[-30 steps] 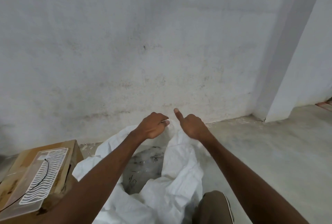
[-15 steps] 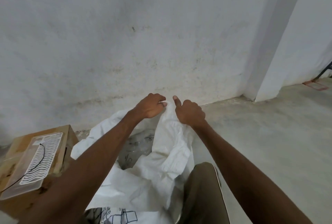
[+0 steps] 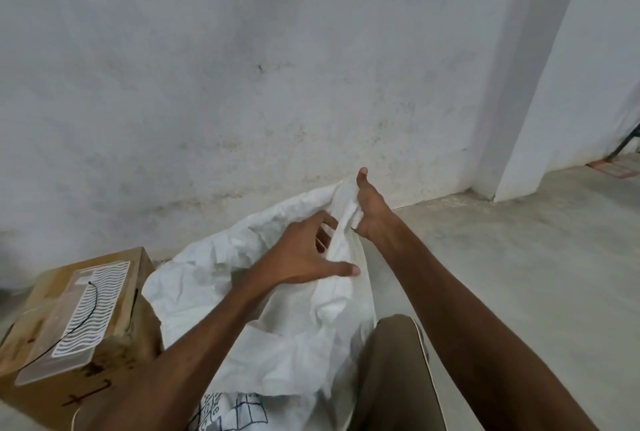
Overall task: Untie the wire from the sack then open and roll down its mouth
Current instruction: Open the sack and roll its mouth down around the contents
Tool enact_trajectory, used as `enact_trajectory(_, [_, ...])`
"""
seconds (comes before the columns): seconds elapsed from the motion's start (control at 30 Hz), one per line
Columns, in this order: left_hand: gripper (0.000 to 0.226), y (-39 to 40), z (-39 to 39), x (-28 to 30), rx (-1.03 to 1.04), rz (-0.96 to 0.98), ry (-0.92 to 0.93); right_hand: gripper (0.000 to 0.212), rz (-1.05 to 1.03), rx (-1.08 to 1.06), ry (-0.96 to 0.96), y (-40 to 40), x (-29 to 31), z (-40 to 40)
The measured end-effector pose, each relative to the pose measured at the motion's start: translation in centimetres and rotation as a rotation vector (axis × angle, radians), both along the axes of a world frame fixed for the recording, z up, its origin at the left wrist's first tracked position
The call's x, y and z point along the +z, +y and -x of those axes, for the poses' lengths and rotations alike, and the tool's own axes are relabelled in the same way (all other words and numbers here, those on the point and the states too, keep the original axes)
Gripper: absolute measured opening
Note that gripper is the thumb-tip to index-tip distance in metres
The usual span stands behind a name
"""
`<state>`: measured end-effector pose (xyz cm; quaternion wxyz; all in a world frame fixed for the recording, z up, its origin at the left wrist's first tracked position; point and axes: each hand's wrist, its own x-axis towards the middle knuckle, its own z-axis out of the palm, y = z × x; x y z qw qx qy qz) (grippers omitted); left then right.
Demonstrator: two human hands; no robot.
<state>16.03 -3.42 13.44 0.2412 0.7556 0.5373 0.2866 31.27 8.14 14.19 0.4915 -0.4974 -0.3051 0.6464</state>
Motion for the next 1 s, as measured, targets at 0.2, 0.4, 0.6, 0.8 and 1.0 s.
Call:
enact_trajectory(0.2, [0.026,0.2,3.3,1.8,0.274,-0.433,0.029,0.070,-0.140,0.060,-0.101,-1.7,0.1,-1.2])
enact_trajectory(0.4, [0.025,-1.8,5.3,2.5,0.122,-0.501,0.300,0.090,-0.676,0.234,-0.752,-5.8,-0.3,-2.8])
enact_trajectory(0.6, [0.027,-2.8,6.4,1.6,0.076,-0.591,0.413,0.026,-1.193,0.489,-1.461,-6.8,0.3,-2.2])
enact_trajectory(0.8, [0.027,-2.7,7.3,-0.3,-0.113,-0.895,0.729,0.030,-1.573,0.146,-1.687,-7.5,-1.5,0.1])
enact_trajectory(1.0, [0.035,-1.5,8.1,-1.5,-0.261,-1.228,0.893,0.070,-1.305,0.524,-1.370,-7.8,-0.4,1.0])
